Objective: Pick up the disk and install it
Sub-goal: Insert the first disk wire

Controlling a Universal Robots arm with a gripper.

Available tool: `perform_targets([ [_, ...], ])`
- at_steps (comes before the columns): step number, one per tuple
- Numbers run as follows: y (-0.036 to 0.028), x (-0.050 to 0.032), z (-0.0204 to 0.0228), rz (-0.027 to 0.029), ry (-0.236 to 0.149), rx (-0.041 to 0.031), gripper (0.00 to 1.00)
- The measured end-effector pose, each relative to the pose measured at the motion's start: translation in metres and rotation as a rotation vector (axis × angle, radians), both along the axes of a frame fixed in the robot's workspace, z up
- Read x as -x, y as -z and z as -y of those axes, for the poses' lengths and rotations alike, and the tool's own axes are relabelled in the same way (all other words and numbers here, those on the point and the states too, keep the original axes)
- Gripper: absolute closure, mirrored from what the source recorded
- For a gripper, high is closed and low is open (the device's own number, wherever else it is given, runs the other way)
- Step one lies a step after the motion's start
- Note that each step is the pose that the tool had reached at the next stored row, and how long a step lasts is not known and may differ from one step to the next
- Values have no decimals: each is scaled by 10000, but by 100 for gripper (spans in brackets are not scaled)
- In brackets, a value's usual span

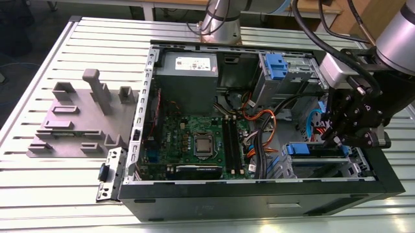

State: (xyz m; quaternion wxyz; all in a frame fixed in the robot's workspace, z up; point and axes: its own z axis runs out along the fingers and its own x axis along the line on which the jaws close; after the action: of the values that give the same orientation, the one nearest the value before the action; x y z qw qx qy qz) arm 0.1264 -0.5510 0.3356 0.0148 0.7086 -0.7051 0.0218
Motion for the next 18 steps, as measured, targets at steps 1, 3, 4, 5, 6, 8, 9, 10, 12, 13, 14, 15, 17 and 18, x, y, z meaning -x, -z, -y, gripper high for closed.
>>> perform_targets([
  [1, 1, 0, 0, 0, 1, -4, 83],
  [3, 9, 0, 4, 4, 1, -15, 83],
  [4, 17, 0, 6, 5, 1, -15, 83],
  [5, 23, 0, 7, 6, 1, -12, 83],
  [6, 29, 0, 7, 6, 1, -11, 83],
  [8, 38, 0, 7, 7, 1, -11, 83],
  [9, 45, 0, 7, 8, 1, -20, 83],
  [10, 50, 0, 7, 8, 1, -22, 83],
  [12, 54, 0, 7, 9, 1, -27, 83],
  [13, 54, 0, 7, 9, 1, -27, 83],
  [14, 54, 0, 7, 9, 1, -27, 83],
  [15, 57, 0, 7, 8, 1, -31, 83],
  [17, 70, 0, 7, 9, 1, -38, 83],
  [18, 77, 0, 8, 9, 1, -40, 83],
])
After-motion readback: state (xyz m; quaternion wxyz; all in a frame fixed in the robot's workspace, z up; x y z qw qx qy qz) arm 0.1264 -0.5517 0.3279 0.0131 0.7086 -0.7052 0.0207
